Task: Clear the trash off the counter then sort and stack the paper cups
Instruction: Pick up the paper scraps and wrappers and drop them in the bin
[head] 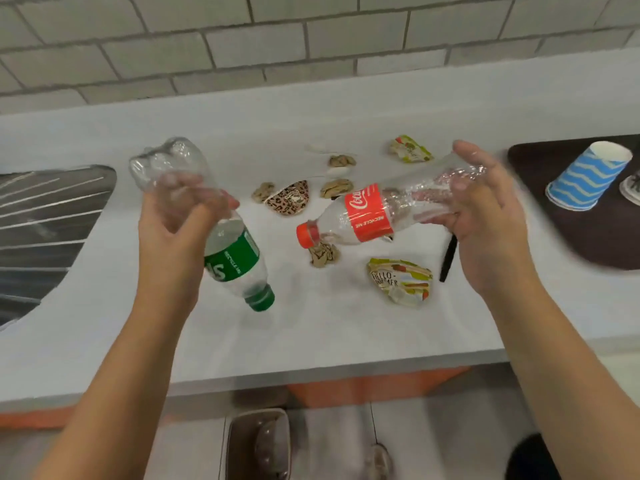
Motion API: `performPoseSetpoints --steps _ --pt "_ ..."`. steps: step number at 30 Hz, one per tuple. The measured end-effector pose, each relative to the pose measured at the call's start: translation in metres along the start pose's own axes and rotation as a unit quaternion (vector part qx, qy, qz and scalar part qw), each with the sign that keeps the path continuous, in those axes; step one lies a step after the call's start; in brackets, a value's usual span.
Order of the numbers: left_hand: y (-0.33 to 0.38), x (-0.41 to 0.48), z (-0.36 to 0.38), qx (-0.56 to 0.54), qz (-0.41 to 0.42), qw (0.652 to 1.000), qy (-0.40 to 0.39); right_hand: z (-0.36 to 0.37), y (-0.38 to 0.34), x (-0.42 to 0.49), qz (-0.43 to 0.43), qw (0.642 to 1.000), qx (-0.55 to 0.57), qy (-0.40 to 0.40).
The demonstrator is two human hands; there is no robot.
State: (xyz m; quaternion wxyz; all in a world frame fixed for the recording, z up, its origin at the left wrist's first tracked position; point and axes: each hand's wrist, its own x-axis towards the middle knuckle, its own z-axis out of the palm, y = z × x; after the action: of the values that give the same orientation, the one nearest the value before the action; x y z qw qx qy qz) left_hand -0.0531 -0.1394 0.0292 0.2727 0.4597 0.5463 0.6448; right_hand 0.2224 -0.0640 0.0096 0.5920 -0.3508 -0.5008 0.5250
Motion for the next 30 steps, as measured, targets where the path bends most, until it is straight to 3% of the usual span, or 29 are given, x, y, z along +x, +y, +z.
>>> performPoseSetpoints --steps 7,12,20,24,30 --pt "-0.038 -0.059 -0.077 0.062 -0.036 0.995 -0.075 0.099 0.034 -0.094 0.017 0.981 -0.16 -0.108" --pt "-0.069 -0.108 -0.15 0.08 -0.089 0.982 -0.144 0.159 0.073 -0.176 0.044 0.958 -0.245 -0.142" --pt "-0.175 -0.185 -0.228 0.259 -0.211 0.89 -0.311 0.191 0.197 -0.27 0.181 0.881 -0.397 -0.182" --pt "-0.266 -0.205 -0.237 0.272 -0.306 0.856 -0.314 0.191 0.284 -0.287 0.27 0.824 -0.462 -0.185" --pt "-0.373 -0.218 -0.231 0.366 -0.34 0.806 -0.317 0.188 0.396 -0.31 0.381 0.758 -0.496 -0.182"
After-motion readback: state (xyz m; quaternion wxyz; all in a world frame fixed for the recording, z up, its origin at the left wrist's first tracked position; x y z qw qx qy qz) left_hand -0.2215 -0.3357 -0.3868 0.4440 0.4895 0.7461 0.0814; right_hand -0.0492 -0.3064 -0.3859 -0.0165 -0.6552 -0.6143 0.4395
